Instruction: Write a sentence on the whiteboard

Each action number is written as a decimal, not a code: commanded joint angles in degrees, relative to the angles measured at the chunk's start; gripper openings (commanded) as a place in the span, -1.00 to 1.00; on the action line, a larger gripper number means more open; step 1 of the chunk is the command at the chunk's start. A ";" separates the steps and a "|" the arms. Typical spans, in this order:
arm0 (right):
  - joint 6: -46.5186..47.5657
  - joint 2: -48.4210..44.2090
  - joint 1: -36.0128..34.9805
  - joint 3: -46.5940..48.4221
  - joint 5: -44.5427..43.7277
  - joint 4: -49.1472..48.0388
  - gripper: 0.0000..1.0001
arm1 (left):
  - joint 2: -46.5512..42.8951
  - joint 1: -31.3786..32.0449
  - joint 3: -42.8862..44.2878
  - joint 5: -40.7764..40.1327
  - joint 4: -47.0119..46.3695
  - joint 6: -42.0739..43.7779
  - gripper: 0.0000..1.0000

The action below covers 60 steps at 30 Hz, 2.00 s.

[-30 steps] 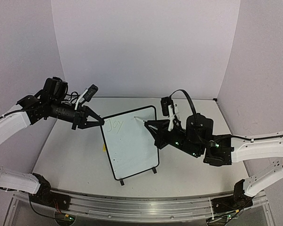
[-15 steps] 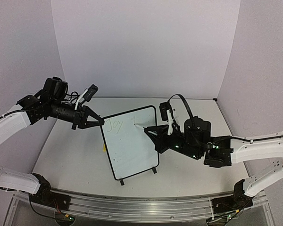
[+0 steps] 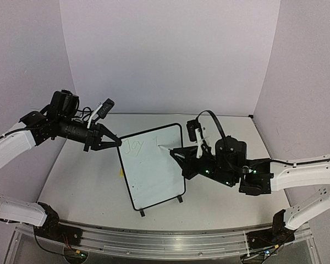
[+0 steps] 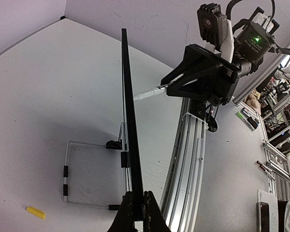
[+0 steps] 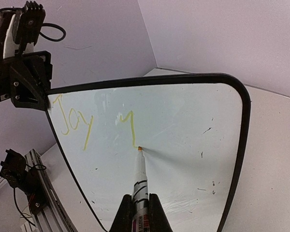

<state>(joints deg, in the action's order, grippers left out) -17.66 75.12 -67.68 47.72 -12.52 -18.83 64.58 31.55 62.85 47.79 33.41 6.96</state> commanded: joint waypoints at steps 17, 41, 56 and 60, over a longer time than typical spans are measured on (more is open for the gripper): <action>4.33 -1.30 0.12 4.36 1.74 -3.81 -1.00 | -0.15 0.27 -0.01 2.02 -0.79 0.54 -1.00; 4.97 1.59 0.14 5.45 -2.30 -5.39 -1.00 | -0.02 0.27 0.01 2.19 -0.82 0.59 -1.00; 5.15 -4.10 0.10 1.14 0.45 -7.45 -1.00 | -0.21 0.27 0.05 2.08 -0.72 0.53 -1.00; 3.98 -6.38 0.11 -0.91 -2.35 -5.70 -1.00 | -0.17 0.27 -0.01 2.08 -0.80 0.53 -1.00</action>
<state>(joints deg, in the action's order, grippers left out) -12.94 71.71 -67.64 48.47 -12.52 -23.54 64.58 31.57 62.85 47.90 33.45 7.07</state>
